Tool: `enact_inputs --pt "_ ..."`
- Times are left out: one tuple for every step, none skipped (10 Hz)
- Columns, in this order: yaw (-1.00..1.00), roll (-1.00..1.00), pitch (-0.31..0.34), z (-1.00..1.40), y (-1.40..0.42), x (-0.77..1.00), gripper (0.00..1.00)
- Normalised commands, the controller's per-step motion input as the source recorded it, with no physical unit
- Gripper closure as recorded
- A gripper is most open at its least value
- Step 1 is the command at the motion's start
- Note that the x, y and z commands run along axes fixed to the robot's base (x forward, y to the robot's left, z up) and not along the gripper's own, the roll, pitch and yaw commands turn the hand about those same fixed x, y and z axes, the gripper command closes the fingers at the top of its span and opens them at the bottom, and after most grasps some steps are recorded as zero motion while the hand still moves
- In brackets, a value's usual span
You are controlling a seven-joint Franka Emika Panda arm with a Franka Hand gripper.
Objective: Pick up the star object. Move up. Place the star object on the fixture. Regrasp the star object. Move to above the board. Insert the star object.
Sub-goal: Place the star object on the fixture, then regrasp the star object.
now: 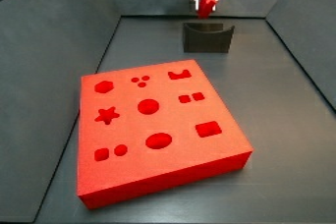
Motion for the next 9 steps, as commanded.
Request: enact_inputs --pt "-0.11 -0.57 0.061 -1.0 0.11 0.17 1.0" --pt "-0.11 -0.42 0.06 -1.0 0.12 0.18 1.0" --pt "-0.11 -0.28 0.06 -1.0 0.11 0.19 1.0" --pt "-0.11 -0.19 0.049 -0.93 0.11 0.17 1.0" --pt "-0.11 -0.17 0.039 -0.75 0.09 0.14 1.0" --pt "-0.11 -0.12 0.021 -0.67 0.08 0.1 1.0" --pt "-0.1 -0.12 0.015 -0.67 0.07 0.09 1.0" --pt "0.0 0.0 0.0 0.0 0.0 0.0 0.0" --pt "0.01 0.02 0.029 1.0 0.0 0.0 0.0"
